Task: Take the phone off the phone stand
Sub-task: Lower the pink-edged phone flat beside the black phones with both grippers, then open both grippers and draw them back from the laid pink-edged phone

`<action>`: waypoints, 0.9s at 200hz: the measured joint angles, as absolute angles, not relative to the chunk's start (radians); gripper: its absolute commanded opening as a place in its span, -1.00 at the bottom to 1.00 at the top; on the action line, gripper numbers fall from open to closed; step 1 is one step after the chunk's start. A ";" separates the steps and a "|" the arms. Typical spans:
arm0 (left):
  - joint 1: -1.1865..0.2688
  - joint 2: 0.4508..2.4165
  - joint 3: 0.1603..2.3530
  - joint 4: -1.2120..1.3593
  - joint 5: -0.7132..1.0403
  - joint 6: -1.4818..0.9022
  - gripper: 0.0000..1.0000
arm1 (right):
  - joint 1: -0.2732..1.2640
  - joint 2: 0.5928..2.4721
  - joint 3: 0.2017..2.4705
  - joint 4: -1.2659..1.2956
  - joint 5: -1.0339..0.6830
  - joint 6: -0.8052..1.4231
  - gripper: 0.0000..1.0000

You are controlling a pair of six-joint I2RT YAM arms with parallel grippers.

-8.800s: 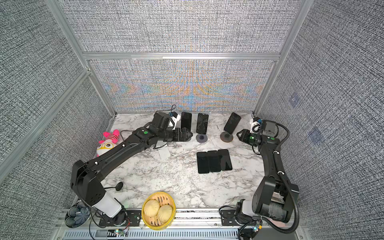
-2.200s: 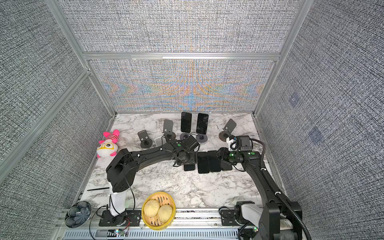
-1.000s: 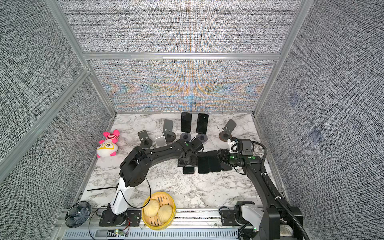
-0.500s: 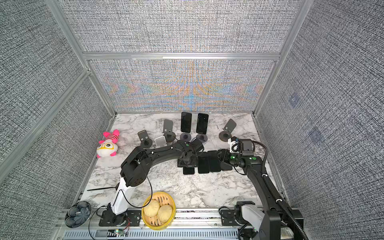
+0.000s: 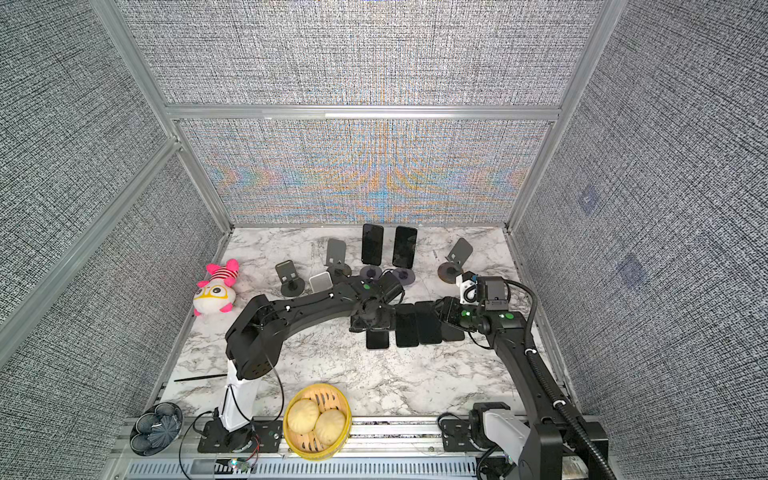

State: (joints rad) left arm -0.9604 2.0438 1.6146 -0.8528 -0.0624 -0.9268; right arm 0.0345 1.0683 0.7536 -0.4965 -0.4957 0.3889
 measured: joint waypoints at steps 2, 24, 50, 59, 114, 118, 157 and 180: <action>-0.960 2.039 1.612 -0.855 -0.066 -0.926 0.62 | 0.035 1.068 0.754 -0.497 -0.496 0.389 0.08; -0.955 1.998 1.547 -0.875 -0.096 -0.927 0.30 | 0.035 1.067 0.754 -0.500 -0.495 0.389 0.08; -0.930 1.957 1.447 -0.884 -0.099 -0.950 -0.11 | 0.035 1.065 0.754 -0.502 -0.495 0.389 0.08; -0.923 1.953 1.432 -0.879 -0.103 -0.951 -0.23 | 0.035 1.063 0.754 -0.504 -0.495 0.389 0.08; -0.920 2.019 1.437 -0.835 -0.101 -0.980 -0.53 | 0.035 1.047 0.753 -0.516 -0.480 0.381 0.08; -0.920 2.023 1.438 -0.836 -0.101 -0.980 -0.54 | 0.035 1.046 0.753 -0.517 -0.478 0.379 0.08; -0.920 2.052 1.454 -0.814 -0.076 -0.989 -0.55 | 0.035 1.042 0.753 -0.529 -0.469 0.368 0.08; -0.920 2.065 1.467 -0.808 -0.071 -0.995 -0.55 | 0.035 1.042 0.752 -0.535 -0.467 0.365 0.08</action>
State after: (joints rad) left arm -0.9195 2.0647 1.4666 -0.8082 -0.0708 -0.9947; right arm 0.0345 1.0424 0.7521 -0.5346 -0.4675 0.3653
